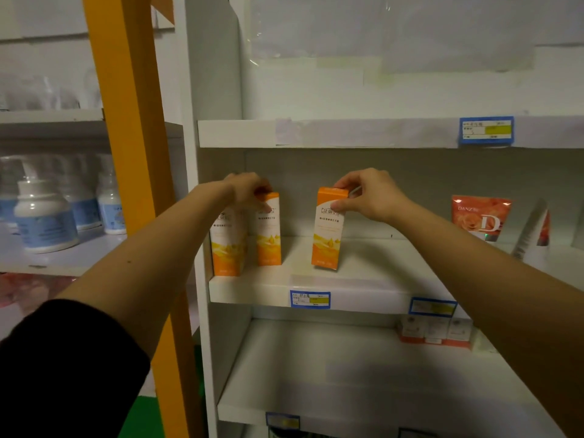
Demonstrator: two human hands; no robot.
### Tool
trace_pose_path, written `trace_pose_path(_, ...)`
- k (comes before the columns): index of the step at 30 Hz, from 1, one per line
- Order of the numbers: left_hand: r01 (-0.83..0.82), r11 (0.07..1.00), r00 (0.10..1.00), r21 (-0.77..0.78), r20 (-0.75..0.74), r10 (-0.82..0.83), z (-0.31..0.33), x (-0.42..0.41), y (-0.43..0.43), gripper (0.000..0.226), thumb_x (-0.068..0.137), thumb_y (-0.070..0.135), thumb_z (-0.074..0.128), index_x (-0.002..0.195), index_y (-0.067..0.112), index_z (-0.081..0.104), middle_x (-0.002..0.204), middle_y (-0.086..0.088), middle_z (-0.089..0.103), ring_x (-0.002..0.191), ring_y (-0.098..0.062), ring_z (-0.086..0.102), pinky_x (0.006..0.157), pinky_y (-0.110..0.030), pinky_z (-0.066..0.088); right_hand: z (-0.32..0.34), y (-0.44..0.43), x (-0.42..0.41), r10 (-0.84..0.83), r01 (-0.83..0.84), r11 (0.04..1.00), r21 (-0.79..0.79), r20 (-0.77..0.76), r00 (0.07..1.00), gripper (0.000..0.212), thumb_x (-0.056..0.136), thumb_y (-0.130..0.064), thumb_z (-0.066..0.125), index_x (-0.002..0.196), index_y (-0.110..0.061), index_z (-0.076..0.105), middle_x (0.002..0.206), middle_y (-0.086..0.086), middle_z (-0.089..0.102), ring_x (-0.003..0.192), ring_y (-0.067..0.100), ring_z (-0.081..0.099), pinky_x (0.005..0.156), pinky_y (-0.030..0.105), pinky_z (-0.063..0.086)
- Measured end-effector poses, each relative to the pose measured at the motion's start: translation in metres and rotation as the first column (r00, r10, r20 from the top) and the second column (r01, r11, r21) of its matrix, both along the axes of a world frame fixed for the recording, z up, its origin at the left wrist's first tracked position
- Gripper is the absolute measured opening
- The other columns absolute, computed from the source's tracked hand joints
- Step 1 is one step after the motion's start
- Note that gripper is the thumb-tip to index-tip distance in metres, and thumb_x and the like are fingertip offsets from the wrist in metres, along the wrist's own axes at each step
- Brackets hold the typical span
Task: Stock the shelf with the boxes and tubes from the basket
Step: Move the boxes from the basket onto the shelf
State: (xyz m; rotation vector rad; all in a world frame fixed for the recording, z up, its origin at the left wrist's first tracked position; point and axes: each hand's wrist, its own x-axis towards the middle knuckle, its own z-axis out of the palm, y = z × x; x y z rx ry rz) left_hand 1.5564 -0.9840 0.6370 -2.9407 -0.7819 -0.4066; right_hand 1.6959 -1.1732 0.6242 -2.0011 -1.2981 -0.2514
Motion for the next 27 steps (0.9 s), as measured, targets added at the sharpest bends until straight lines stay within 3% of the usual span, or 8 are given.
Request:
trace_pose_path(3, -0.004, 0.996, 1.000, 0.091, 0.000, 0.004, -0.002, 0.001, 0.002, 0.044, 0.088, 0.031, 0.057, 0.129, 0.018, 0.049, 0.129, -0.006, 0.058, 0.120, -0.025, 0.051, 0.106, -0.039, 0.028, -0.002, 0.012, 0.002, 0.008, -0.008, 1.000, 0.006, -0.014, 1.000, 0.038, 0.073, -0.021, 0.076, 0.108, -0.012, 0.066, 0.109, 0.010, 0.067, 0.092, 0.019, 0.058, 0.093, 0.036, 0.048)
trace_pose_path(9, -0.004, 0.968, 1.000, 0.253, -0.010, 0.007, -0.003, 0.004, -0.002, 0.050, 0.089, 0.034, 0.054, 0.135, 0.018, 0.044, 0.140, -0.007, 0.049, 0.130, -0.027, 0.042, 0.107, -0.042, 0.027, -0.007, 0.036, 0.003, 0.005, -0.005, 1.000, 0.001, -0.069, 0.998, 0.039, 0.077, -0.017, 0.072, 0.114, -0.008, 0.063, 0.116, 0.012, 0.065, 0.106, 0.025, 0.060, 0.093, 0.036, 0.048)
trace_pose_path(15, 0.030, 0.965, 0.997, 0.261, 0.066, -0.049, -0.004, 0.002, -0.010, 0.040, 0.091, 0.032, 0.049, 0.128, 0.017, 0.052, 0.135, -0.008, 0.054, 0.125, -0.027, 0.048, 0.103, -0.041, 0.035, -0.021, 0.048, 0.008, -0.003, 0.002, 1.000, -0.008, -0.107, 0.994, 0.044, 0.084, -0.018, 0.064, 0.127, -0.012, 0.054, 0.126, 0.011, 0.060, 0.115, 0.026, 0.056, 0.098, 0.038, 0.046)
trace_pose_path(20, 0.052, 0.956, 0.992, 0.288, 0.097, -0.083, -0.012, -0.002, -0.028, 0.038, 0.091, 0.027, 0.051, 0.127, 0.015, 0.053, 0.133, -0.009, 0.055, 0.121, -0.028, 0.050, 0.098, -0.039, 0.041, -0.025, 0.038, 0.004, -0.015, 0.012, 0.997, -0.074, -0.041, 0.999, 0.055, 0.089, -0.024, 0.057, 0.140, -0.015, 0.037, 0.141, 0.010, 0.047, 0.128, 0.028, 0.046, 0.104, 0.040, 0.039)
trace_pose_path(25, 0.071, 0.936, 0.990, 0.345, 0.088, -0.108, -0.034, -0.012, -0.051, 0.047, 0.090, 0.029, 0.051, 0.135, 0.016, 0.044, 0.150, -0.005, 0.036, 0.137, -0.025, 0.034, 0.110, -0.041, 0.027, -0.039, -0.001, -0.001, -0.001, 0.009, 0.997, -0.081, 0.104, 0.995, 0.055, 0.091, -0.026, 0.053, 0.142, -0.016, 0.033, 0.149, 0.007, 0.036, 0.136, 0.025, 0.034, 0.109, 0.037, 0.031)
trace_pose_path(27, 0.094, 0.937, 0.977, 0.337, 0.149, -0.152, -0.048, -0.019, -0.064, 0.046, 0.090, 0.029, 0.052, 0.133, 0.016, 0.046, 0.148, -0.006, 0.040, 0.135, -0.025, 0.036, 0.110, -0.041, 0.029, -0.054, -0.021, -0.001, -0.004, 0.017, 0.997, -0.072, 0.171, 0.985, 0.053, 0.092, -0.028, 0.052, 0.141, -0.017, 0.035, 0.149, 0.005, 0.036, 0.136, 0.024, 0.034, 0.110, 0.038, 0.030)
